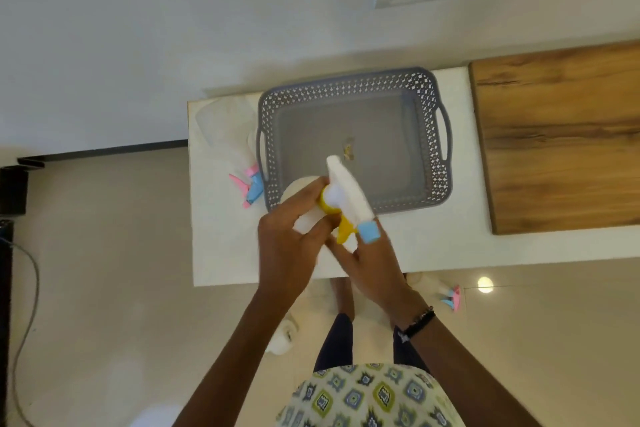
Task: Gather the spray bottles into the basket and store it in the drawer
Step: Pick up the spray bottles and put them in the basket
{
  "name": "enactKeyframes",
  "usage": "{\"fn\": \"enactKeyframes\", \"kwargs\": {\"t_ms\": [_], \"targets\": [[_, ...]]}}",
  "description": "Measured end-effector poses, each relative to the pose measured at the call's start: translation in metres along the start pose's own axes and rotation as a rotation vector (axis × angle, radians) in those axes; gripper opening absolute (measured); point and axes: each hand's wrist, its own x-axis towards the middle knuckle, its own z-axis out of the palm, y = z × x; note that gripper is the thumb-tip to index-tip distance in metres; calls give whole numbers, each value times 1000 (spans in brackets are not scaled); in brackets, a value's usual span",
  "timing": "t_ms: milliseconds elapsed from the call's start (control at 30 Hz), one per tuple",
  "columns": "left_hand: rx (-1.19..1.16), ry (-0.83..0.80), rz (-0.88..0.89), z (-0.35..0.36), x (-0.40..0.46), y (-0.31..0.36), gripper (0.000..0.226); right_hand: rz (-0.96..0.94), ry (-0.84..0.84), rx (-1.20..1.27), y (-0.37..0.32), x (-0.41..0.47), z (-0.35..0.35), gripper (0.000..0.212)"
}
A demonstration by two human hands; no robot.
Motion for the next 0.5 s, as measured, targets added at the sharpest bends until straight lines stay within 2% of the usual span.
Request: {"fn": "enactKeyframes", "kwargs": {"t_ms": [67, 100, 200, 367, 500], "targets": [[-78, -36, 10, 20, 12, 10, 45, 57, 93, 52, 8, 11, -10, 86], [-120, -56, 1, 30, 18, 13, 45, 74, 120, 71, 14, 18, -16, 85], [-205, -118, -19, 55, 42, 18, 49, 77, 216, 53, 23, 45, -38, 67], [-167, -281, -144, 81, 73, -2, 54, 75, 352, -37, 47, 105, -76, 44], [-56, -350, -177, 87, 76, -34, 52, 63, 373, -156, 68, 153, -95, 46]]}}
